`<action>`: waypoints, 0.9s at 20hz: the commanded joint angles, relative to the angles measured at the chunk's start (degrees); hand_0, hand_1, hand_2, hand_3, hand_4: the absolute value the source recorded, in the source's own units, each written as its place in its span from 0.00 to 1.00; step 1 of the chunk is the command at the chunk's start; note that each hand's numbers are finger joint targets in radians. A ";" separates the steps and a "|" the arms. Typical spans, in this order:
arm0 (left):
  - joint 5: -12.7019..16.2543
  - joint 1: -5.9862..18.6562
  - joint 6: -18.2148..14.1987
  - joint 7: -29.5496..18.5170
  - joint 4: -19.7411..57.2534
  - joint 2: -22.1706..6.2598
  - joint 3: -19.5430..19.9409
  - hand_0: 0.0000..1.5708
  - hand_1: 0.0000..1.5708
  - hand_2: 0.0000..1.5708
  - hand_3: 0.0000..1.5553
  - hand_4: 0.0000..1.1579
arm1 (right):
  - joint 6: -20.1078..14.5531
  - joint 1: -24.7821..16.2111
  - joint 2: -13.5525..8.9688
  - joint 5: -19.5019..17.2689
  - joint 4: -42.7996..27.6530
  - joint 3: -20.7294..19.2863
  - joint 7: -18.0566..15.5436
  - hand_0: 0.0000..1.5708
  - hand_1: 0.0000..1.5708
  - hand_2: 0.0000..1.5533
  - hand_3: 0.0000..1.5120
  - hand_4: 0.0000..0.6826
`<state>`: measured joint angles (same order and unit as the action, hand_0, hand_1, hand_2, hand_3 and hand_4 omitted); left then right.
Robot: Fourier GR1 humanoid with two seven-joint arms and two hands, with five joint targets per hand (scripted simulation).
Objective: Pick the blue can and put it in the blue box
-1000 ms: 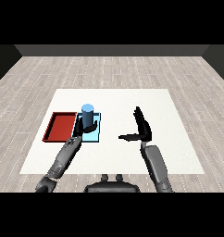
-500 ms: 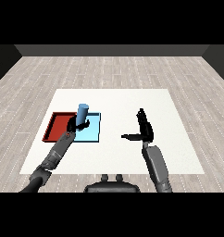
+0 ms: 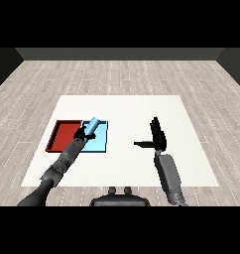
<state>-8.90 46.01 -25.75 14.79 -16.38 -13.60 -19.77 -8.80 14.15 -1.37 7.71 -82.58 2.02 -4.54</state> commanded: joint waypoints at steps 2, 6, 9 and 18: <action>-3.89 2.26 5.19 5.76 10.06 3.17 -3.11 0.77 0.77 0.68 0.00 0.71 | 0.47 -0.93 0.25 -0.28 4.18 -0.88 -3.80 0.00 0.00 0.00 0.00 0.00; -1.14 0.34 13.62 -0.16 10.62 4.15 -0.44 0.93 0.93 0.85 0.08 0.54 | 1.29 2.44 -0.93 1.23 6.83 -2.92 -1.89 0.00 0.00 0.00 0.00 0.00; -2.07 4.90 21.46 2.58 12.51 5.11 -1.28 0.00 0.00 0.00 0.00 0.60 | 2.40 1.44 -1.59 2.97 3.99 -4.05 -2.41 0.00 0.00 0.00 0.00 0.00; 4.95 2.52 -14.72 -11.15 3.41 0.87 8.94 0.00 0.00 0.00 0.00 0.00 | 1.51 0.27 -1.26 0.17 4.17 -2.10 -3.72 0.00 0.00 0.00 0.00 0.00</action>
<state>-5.81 49.00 -30.04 10.92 -8.84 -11.02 -13.71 -6.88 14.76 -2.67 8.76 -77.35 -0.92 -8.53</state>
